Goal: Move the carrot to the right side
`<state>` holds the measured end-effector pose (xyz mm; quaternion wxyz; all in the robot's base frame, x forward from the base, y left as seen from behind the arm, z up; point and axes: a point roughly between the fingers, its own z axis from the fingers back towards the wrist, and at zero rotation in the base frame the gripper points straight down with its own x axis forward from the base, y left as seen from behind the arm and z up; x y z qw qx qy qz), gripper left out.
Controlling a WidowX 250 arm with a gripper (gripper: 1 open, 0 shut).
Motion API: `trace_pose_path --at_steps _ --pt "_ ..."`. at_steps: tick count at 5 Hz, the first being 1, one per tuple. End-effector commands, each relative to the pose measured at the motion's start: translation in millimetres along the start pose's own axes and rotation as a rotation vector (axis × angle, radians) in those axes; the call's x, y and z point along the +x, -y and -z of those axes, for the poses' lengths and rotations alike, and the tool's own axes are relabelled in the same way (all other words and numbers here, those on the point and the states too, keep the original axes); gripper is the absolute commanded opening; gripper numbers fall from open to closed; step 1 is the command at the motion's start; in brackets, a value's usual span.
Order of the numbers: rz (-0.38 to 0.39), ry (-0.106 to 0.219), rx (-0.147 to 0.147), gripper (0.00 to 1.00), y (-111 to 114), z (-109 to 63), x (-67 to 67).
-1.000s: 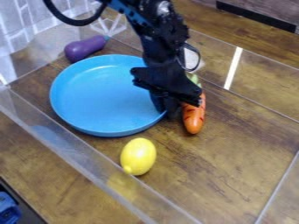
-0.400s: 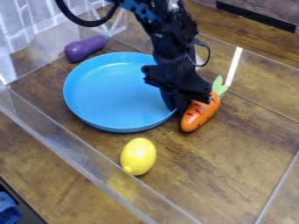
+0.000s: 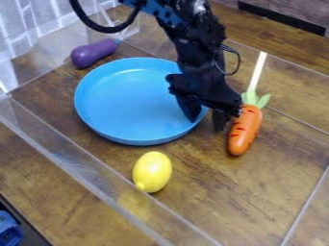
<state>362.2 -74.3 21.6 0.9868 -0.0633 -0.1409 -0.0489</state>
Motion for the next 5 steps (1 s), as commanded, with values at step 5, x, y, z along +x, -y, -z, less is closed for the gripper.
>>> trace_pose_path --at_steps 5 --pt "-0.004 -0.067 0.010 1.00 35.5 23.7 -3.1"
